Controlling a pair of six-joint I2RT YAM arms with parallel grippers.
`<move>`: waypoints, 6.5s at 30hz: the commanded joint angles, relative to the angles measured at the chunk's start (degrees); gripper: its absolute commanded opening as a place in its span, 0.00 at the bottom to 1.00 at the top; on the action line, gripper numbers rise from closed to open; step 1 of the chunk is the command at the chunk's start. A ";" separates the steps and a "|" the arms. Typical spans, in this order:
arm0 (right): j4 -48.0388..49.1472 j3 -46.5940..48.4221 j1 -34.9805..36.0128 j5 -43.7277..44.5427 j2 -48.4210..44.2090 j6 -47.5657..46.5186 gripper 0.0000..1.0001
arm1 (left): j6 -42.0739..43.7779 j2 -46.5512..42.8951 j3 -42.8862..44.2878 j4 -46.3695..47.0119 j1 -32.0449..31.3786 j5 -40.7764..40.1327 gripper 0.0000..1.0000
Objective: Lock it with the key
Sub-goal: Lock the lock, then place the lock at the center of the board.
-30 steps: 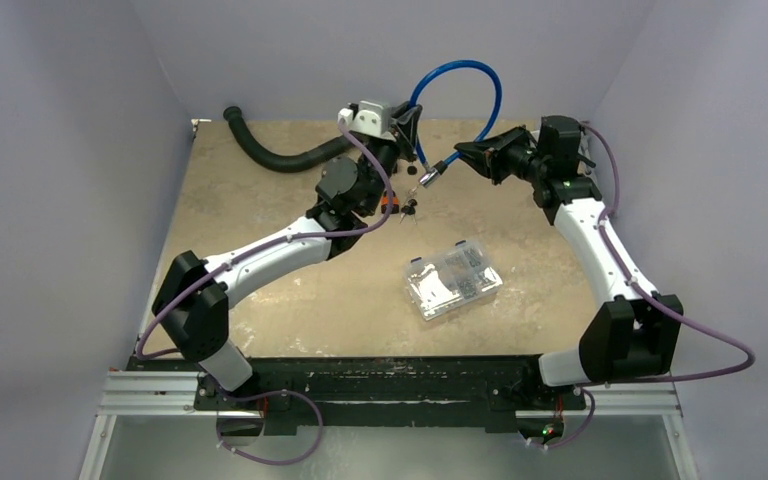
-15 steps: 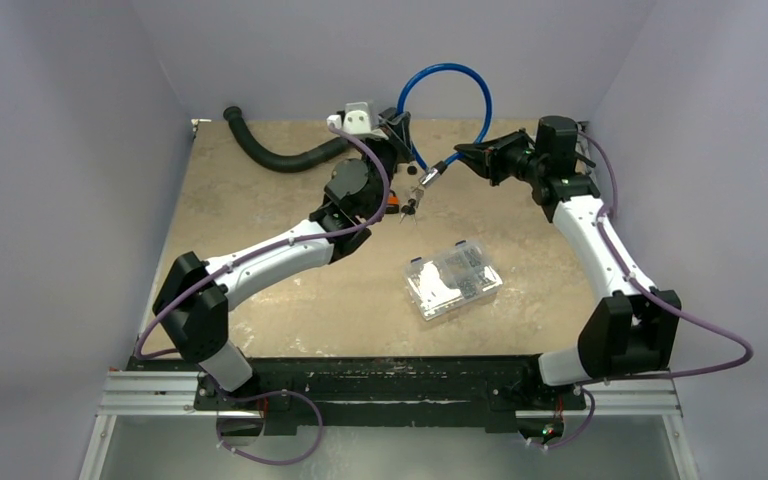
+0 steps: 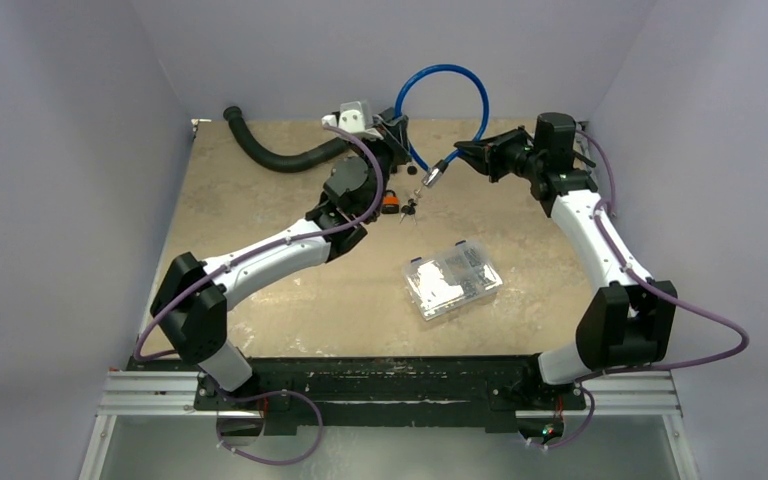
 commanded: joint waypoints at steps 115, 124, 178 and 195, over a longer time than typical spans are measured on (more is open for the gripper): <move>42.75 -9.84 -0.45 -17.19 -6.99 -19.24 0.00 | -29.12 2.73 -6.92 6.96 23.72 97.83 0.16; 44.83 -8.86 -0.64 -16.61 -6.77 -18.92 0.00 | -23.27 0.29 -9.00 -1.97 23.72 98.26 0.00; 19.65 -4.00 21.75 -10.89 17.06 -62.78 0.00 | -20.07 -20.32 -16.39 -13.94 61.86 88.64 0.00; 6.26 2.27 23.00 -11.02 27.08 -78.32 0.00 | -10.23 -20.86 -15.85 -22.72 58.74 90.51 0.00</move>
